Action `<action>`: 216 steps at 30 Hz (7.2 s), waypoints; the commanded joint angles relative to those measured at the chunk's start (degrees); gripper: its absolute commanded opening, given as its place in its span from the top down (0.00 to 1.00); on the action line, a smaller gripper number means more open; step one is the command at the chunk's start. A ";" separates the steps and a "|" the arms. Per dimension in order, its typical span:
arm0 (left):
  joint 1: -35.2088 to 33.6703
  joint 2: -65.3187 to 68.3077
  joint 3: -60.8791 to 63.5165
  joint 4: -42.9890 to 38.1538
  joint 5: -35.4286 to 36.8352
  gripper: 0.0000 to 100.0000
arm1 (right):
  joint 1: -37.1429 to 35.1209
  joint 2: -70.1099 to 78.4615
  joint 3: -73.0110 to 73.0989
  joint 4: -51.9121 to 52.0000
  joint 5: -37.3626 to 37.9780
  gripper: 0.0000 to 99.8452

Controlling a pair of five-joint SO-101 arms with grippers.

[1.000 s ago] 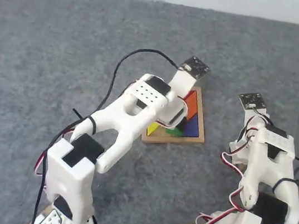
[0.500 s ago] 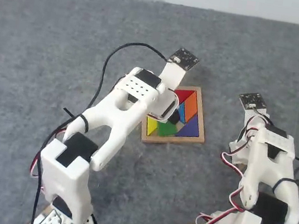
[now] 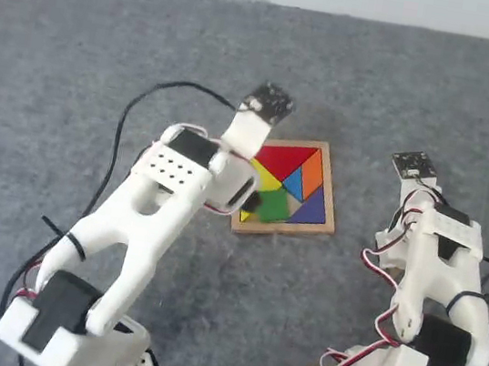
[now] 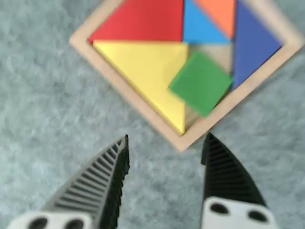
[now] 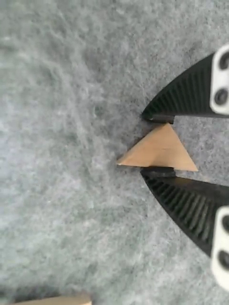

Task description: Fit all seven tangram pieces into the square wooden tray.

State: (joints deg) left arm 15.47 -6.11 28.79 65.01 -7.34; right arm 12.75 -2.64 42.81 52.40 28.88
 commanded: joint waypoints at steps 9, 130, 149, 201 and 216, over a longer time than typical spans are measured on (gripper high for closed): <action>0.00 14.24 -7.34 -10.37 -0.44 0.83 | 0.31 -1.10 0.79 -0.48 -0.53 0.89; -31.21 -15.82 30.64 -27.87 -14.95 0.82 | -42.15 -1.98 -18.37 9.80 41.32 0.62; -31.21 -15.82 30.64 -27.87 -14.95 0.82 | -38.73 -4.35 -9.58 -2.77 8.97 0.90; -27.87 -36.57 48.13 -40.70 -14.77 0.99 | -19.30 -51.03 27.60 -21.67 -7.74 0.94; -27.96 -74.11 68.00 -36.48 -14.86 0.98 | -7.96 -76.62 43.69 -9.80 -17.93 0.95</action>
State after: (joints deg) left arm -12.92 -74.95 97.10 21.85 -21.58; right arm 2.55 -74.64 86.51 38.51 11.65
